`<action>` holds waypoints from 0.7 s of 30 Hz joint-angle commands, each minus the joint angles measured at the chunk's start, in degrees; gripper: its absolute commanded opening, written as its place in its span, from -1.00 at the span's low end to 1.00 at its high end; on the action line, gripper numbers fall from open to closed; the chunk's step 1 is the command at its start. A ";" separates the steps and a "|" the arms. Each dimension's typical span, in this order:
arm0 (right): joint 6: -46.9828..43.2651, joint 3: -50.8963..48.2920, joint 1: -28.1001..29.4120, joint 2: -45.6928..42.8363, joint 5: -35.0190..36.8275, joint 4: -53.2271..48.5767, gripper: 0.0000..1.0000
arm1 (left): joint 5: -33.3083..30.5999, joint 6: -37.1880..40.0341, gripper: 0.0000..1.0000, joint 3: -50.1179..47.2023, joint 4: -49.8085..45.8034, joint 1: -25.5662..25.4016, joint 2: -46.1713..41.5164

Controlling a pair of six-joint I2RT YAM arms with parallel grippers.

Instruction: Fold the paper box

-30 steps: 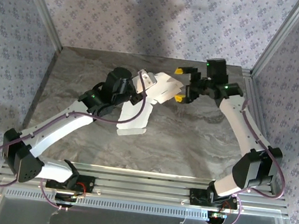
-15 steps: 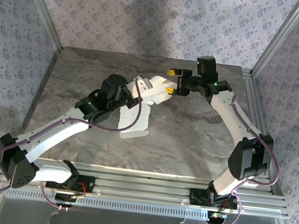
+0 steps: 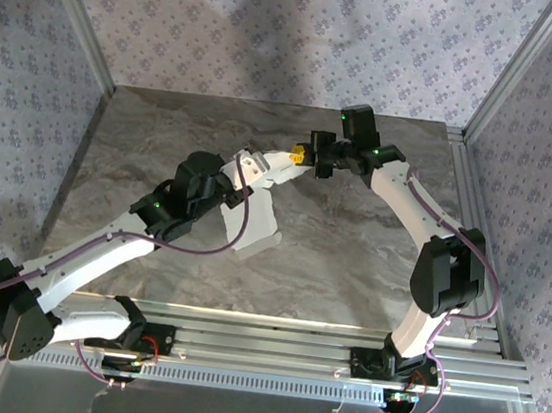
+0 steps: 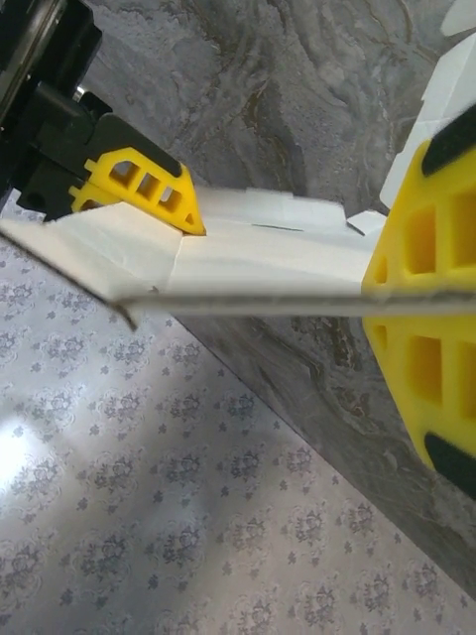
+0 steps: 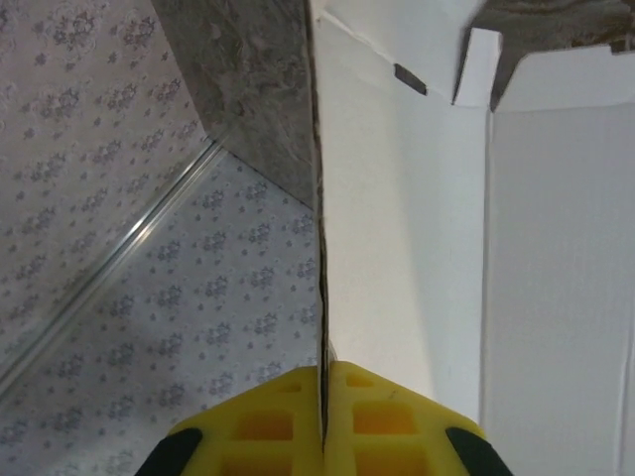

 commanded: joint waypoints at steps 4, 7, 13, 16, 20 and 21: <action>-1.55 2.18 0.12 -4.40 9.21 -11.82 -1.00 | -8.67 -17.98 0.39 2.74 -0.49 3.36 -4.76; 0.54 0.25 0.94 -6.13 13.64 -11.72 -1.00 | -10.39 -44.77 0.29 13.20 -15.70 6.30 -4.50; 2.25 3.13 2.78 -4.87 20.24 -15.22 -1.00 | 3.43 -84.47 0.14 23.40 -39.81 10.81 0.95; 1.79 6.87 4.15 -2.28 23.00 -18.65 -1.00 | 6.35 -95.06 0.15 21.84 -39.79 11.94 0.70; 1.48 11.21 7.58 -0.48 32.20 -22.81 -1.00 | 10.96 -106.31 0.15 21.13 -36.13 14.14 0.22; 1.14 11.75 8.50 -0.22 34.49 -22.91 -1.00 | 13.01 -109.17 0.14 21.06 -35.40 14.47 0.65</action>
